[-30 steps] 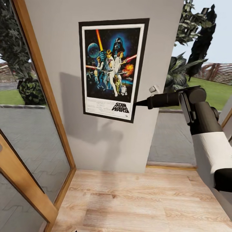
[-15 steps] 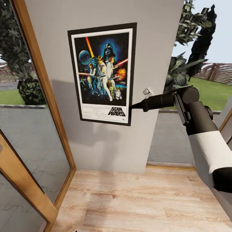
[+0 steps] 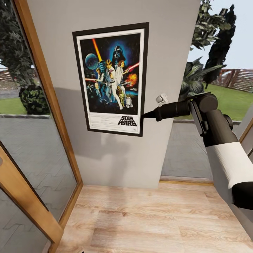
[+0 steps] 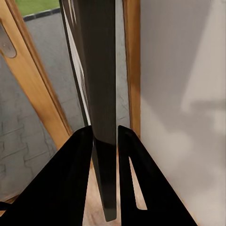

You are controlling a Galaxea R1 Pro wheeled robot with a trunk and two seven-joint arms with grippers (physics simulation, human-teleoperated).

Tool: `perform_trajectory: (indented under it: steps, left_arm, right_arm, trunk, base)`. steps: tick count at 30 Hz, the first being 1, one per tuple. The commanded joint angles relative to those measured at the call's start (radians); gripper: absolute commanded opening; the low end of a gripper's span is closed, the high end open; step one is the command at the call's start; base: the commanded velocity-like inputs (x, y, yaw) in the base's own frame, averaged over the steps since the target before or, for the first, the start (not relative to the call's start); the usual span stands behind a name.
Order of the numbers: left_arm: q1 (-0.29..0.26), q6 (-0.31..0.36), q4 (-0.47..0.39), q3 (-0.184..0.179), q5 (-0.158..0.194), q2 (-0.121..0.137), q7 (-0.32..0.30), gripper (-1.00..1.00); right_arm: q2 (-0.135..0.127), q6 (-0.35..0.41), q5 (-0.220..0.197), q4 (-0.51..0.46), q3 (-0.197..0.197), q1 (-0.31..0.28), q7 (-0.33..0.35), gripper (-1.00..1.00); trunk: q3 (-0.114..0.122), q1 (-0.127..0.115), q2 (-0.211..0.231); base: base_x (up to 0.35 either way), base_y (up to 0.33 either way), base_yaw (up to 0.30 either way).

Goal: Pick up the poster from the kitchen countertop and hang it on one of the wall nails in the kitchen.

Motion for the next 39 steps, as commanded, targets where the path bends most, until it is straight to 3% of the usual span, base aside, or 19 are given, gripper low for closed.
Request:
perform_trajectory:
  steps: [1,12,30,39]
  left_arm:
    - [-0.001,-0.004,0.001,-0.008,0.008,0.000,-0.003,1.00]
    - [-0.001,-0.004,0.001,-0.008,0.008,0.000,-0.003,1.00]
    - [-0.001,-0.004,0.001,-0.008,0.008,0.000,-0.001,1.00]
    - [-0.001,-0.004,0.001,-0.008,0.008,0.000,-0.002,1.00]
  right_arm:
    - [0.000,0.008,0.006,0.000,0.000,-0.002,0.009,-1.00]
    - [0.000,0.008,0.004,-0.002,-0.001,-0.002,0.008,-1.00]
    - [0.000,0.008,0.004,-0.002,-0.001,-0.003,0.006,-1.00]
    - [0.000,0.008,0.003,-0.004,-0.002,-0.004,0.006,-1.00]
  trunk:
    - [-0.002,0.001,-0.002]
    - [-0.002,0.001,-0.002]
    - [-0.002,0.001,-0.002]
    - [-0.002,0.001,-0.002]
  base:
    - [0.000,0.000,0.000]
    - [0.035,0.000,0.000]
    - [0.303,0.000,0.000]
    - [0.084,0.000,0.000]
